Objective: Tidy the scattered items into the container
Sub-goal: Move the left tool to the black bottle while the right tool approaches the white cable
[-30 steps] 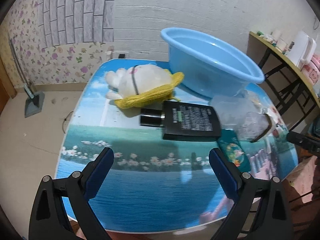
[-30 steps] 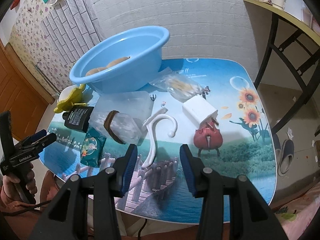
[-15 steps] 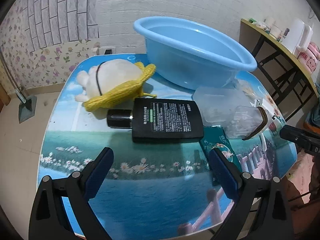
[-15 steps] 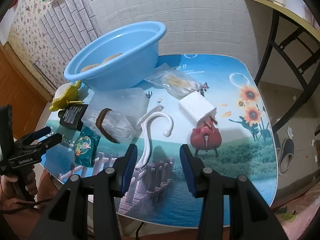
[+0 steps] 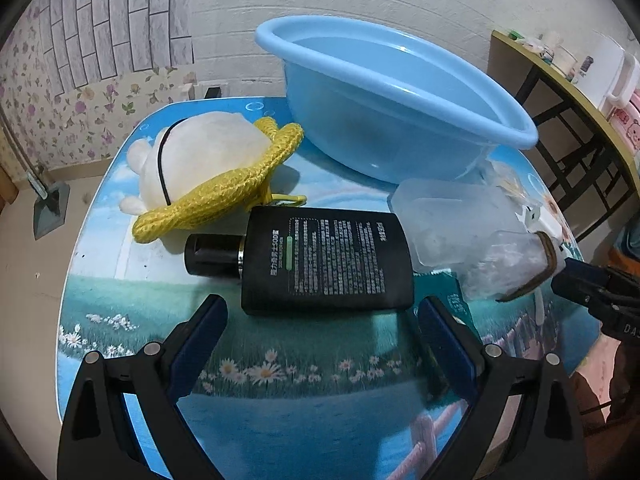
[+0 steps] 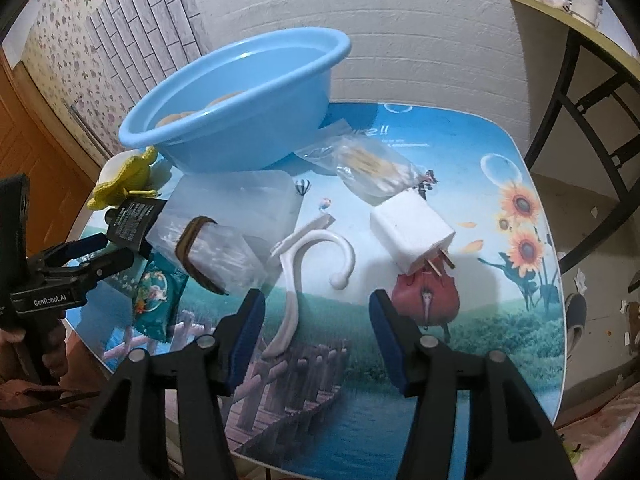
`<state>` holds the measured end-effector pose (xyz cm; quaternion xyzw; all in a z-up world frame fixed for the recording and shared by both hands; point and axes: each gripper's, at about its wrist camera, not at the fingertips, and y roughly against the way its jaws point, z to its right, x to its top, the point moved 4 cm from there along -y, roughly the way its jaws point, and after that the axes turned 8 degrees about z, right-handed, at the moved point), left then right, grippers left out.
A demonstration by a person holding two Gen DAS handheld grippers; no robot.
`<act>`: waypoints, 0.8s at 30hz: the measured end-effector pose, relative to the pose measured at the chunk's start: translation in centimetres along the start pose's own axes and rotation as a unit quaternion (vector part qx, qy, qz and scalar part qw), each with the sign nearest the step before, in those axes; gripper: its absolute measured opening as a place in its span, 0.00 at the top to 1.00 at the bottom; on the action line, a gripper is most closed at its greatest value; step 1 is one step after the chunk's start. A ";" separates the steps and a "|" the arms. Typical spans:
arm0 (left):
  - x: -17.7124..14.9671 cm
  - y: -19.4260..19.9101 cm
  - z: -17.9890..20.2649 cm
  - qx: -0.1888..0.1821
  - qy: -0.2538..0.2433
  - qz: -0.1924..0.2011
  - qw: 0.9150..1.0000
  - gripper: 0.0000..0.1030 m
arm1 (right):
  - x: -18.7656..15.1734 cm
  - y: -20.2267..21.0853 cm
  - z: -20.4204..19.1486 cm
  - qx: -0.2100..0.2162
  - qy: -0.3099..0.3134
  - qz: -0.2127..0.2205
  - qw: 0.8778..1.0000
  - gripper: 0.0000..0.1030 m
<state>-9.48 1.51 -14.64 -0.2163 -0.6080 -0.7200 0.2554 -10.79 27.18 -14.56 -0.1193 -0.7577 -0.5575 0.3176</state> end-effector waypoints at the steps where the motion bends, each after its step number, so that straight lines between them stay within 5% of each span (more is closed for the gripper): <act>1: 0.0 -0.2 0.0 0.001 0.002 -0.001 1.000 0.06 | 0.1 -0.1 0.0 0.002 0.001 0.000 1.000 0.48; 24: 1.4 -2.6 0.2 0.018 -0.013 0.010 1.000 0.03 | 0.9 -3.3 -0.2 -0.005 0.029 -0.012 0.999 0.48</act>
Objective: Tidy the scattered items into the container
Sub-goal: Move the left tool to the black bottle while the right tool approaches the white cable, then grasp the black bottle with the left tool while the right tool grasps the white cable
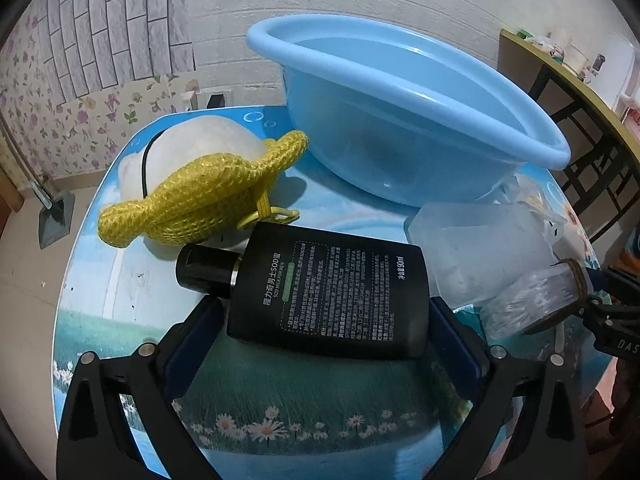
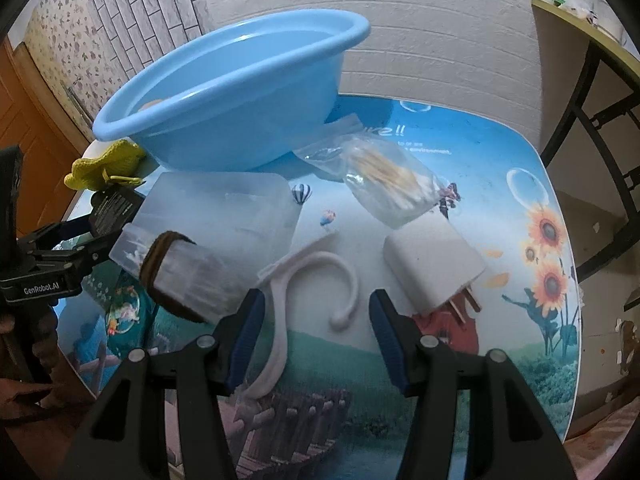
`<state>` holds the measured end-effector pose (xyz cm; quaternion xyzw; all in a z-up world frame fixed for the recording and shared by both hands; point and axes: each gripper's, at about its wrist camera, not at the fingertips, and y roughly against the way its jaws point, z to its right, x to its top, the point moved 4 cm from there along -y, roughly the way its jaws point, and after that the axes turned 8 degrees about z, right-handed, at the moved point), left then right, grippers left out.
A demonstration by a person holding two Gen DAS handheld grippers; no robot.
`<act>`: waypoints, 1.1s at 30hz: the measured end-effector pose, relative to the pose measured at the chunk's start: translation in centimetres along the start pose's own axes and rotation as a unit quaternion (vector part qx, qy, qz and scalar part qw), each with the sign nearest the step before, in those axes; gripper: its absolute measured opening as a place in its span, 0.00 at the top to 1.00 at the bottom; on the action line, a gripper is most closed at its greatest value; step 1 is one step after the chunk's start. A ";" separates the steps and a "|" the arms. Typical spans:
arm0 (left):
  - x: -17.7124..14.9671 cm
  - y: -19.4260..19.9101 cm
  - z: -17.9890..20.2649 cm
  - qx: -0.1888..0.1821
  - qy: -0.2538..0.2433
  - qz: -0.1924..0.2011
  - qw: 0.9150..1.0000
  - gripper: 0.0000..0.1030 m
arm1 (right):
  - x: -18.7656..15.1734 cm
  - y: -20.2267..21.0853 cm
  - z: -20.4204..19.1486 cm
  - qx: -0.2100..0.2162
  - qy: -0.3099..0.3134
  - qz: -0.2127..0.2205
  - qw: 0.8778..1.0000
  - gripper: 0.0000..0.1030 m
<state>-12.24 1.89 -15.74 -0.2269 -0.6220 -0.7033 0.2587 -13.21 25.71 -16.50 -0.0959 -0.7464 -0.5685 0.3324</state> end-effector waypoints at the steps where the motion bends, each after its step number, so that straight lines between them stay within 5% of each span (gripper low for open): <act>1: 0.0 0.0 0.0 0.000 -0.001 0.002 1.000 0.03 | 0.0 0.0 0.0 0.000 0.003 0.001 1.000 0.48; 4: 0.0 0.0 0.0 0.000 -0.004 0.008 1.000 0.03 | -0.1 0.0 -0.3 0.000 0.017 0.001 1.000 0.57; 8: -0.1 0.3 0.0 -0.009 -0.009 0.017 1.000 0.11 | -0.3 0.0 -0.5 0.003 0.017 0.001 1.000 0.57; 33: -4.0 4.3 -2.5 0.010 0.004 0.017 1.000 0.12 | -2.9 2.6 -1.1 -0.007 -0.002 0.004 1.000 0.57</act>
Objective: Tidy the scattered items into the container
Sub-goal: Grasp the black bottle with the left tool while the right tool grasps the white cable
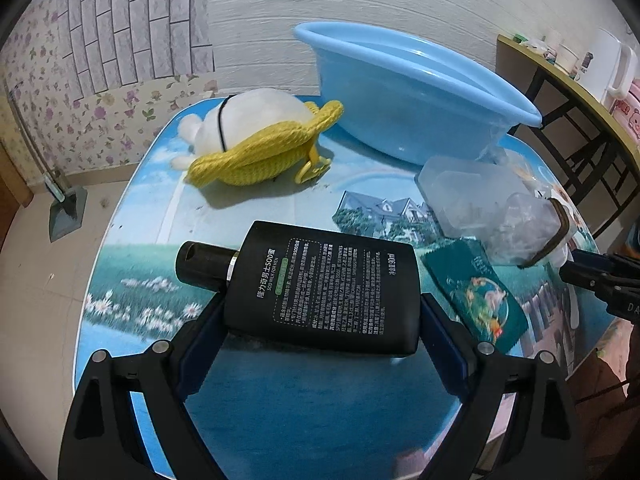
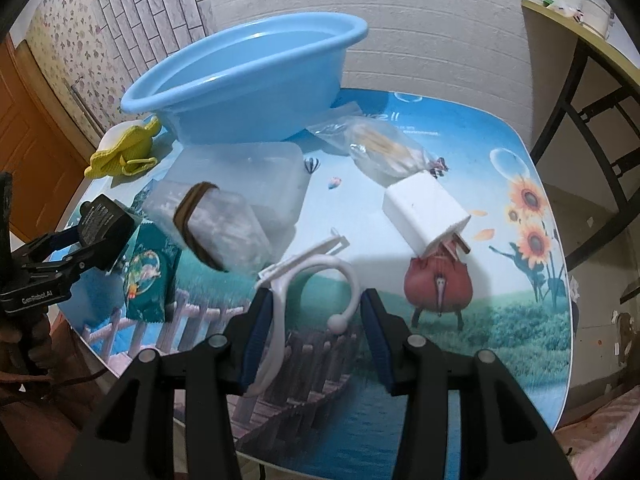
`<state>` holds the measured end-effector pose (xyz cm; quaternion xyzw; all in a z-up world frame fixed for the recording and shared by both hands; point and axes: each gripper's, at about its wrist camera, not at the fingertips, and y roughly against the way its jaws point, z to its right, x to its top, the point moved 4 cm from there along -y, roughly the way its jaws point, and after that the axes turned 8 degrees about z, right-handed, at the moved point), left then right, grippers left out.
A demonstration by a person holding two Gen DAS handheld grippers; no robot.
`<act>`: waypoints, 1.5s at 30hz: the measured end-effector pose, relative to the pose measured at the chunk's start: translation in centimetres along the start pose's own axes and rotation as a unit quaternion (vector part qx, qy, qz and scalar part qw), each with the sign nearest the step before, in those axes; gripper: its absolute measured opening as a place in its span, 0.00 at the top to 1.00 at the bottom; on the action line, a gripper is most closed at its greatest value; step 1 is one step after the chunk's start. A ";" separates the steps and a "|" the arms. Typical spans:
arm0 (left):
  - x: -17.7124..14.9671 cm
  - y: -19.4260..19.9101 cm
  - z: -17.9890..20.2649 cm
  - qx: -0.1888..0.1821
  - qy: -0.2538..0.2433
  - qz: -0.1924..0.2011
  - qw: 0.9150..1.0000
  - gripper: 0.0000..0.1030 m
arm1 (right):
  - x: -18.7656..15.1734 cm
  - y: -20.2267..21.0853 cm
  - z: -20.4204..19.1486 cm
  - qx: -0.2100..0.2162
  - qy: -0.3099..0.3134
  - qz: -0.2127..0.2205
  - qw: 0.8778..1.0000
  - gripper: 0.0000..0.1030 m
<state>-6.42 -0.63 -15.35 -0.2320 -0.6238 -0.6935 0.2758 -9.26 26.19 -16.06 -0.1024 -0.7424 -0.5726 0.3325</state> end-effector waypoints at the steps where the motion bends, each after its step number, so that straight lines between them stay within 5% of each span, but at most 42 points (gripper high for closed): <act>1: -0.1 0.1 0.0 0.001 0.001 0.000 1.000 0.12 | -0.1 0.1 -0.1 0.000 0.000 -0.001 1.000 0.57; 45: 0.1 -0.6 0.1 0.027 -0.037 0.008 0.999 0.09 | 0.2 -1.1 -1.2 -0.032 0.042 -0.008 0.999 0.56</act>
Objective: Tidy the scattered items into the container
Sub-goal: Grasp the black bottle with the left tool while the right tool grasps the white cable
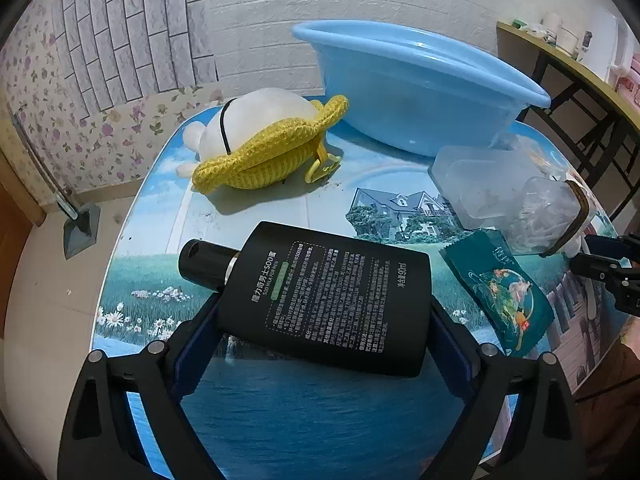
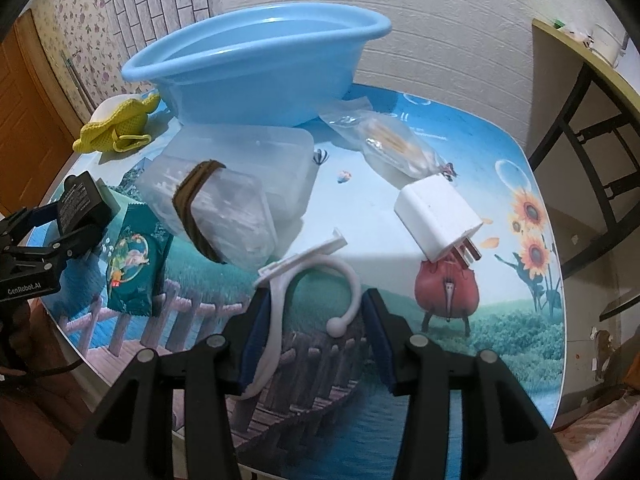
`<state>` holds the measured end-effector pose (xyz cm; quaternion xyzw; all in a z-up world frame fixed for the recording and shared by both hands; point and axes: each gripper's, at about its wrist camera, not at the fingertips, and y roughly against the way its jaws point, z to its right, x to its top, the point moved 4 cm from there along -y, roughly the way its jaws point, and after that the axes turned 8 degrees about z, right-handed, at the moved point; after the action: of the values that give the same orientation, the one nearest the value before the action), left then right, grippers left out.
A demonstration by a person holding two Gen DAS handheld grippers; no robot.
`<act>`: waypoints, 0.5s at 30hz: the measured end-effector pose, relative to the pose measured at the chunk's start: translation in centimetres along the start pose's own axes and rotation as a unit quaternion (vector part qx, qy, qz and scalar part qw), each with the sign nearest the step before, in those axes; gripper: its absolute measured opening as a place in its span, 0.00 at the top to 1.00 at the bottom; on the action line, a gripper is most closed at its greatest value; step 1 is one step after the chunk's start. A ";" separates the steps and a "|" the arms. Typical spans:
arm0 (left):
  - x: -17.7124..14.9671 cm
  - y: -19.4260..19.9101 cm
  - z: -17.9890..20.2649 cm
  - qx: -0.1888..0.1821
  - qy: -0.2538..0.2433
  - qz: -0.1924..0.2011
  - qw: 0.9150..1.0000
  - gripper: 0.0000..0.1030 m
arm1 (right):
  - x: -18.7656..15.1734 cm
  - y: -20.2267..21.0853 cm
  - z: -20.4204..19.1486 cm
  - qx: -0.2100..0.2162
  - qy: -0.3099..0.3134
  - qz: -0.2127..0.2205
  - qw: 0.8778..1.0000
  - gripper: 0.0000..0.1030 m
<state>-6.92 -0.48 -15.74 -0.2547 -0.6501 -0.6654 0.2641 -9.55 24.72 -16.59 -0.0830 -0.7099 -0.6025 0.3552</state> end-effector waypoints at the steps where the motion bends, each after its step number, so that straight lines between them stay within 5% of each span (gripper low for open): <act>1: 0.0 0.0 0.0 -0.001 0.000 0.000 1.000 0.09 | 0.0 0.0 0.1 0.002 -0.001 0.001 1.000 0.56; 15: 1.8 2.4 -0.4 -0.014 0.022 0.014 1.000 0.10 | 1.8 3.4 0.6 0.026 -0.028 0.046 0.998 0.57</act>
<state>-6.56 -0.96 -12.73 -0.2530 -0.6313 -0.6757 0.2843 -9.25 25.55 -12.86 -0.1235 -0.7303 -0.5642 0.3648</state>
